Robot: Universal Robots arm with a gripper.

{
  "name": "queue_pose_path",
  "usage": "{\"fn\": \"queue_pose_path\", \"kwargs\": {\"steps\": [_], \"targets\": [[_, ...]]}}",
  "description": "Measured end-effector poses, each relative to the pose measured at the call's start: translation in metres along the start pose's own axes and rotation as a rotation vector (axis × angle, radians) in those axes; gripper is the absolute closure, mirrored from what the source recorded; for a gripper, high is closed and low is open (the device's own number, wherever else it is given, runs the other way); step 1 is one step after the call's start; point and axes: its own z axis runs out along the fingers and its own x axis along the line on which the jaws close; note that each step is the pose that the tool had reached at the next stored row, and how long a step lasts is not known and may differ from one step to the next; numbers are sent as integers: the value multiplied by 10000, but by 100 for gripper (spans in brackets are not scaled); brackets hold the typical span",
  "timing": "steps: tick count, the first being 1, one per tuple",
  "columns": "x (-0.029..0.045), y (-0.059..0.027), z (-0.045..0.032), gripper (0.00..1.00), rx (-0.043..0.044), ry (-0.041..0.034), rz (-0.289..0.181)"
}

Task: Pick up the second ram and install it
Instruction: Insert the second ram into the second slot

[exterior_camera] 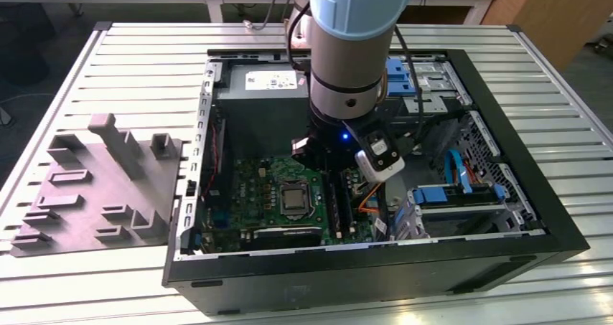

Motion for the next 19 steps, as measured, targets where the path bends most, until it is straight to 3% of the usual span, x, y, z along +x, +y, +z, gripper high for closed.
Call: {"fn": "queue_pose_path", "kwargs": {"steps": [19], "targets": [[1, 0, 15, 88, -8, 0, 0]]}}
